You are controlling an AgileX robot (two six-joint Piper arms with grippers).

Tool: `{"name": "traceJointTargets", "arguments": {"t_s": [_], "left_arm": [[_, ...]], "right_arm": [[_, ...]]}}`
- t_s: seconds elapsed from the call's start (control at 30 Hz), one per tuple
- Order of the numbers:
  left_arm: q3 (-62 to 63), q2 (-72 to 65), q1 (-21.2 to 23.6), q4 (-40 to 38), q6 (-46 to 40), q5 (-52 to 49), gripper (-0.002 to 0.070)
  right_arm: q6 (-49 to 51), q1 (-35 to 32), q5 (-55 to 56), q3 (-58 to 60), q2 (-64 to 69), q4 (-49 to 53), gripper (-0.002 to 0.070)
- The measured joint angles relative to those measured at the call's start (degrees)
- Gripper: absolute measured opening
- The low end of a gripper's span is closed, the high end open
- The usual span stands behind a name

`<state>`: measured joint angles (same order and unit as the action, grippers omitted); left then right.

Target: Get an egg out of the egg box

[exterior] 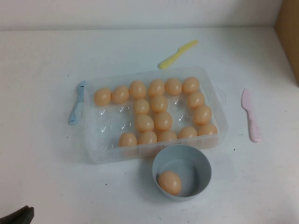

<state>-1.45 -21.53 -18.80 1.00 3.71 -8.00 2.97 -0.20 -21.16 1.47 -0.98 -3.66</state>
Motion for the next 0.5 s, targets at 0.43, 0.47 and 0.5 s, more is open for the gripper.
{"name": "traceJointTargets", "arguments": {"t_s": [0.43,0.47,0.5], "left_arm": [[0.00,20.27,10.28,0.47,0.02,-0.46,-0.0004],[0.00,21.09,11.86,0.47,0.02,-0.46,-0.0004],[0.00,21.66,13.46,0.47,-0.10,-0.46,-0.0004]], "right_arm": [[0.00,0.00,0.00,0.00,0.00,0.00,-0.0017],[0.00,0.00,0.00,0.00,0.00,0.00,-0.0017],[0.00,0.00,0.00,0.00,0.00,0.00,-0.0017]]}}
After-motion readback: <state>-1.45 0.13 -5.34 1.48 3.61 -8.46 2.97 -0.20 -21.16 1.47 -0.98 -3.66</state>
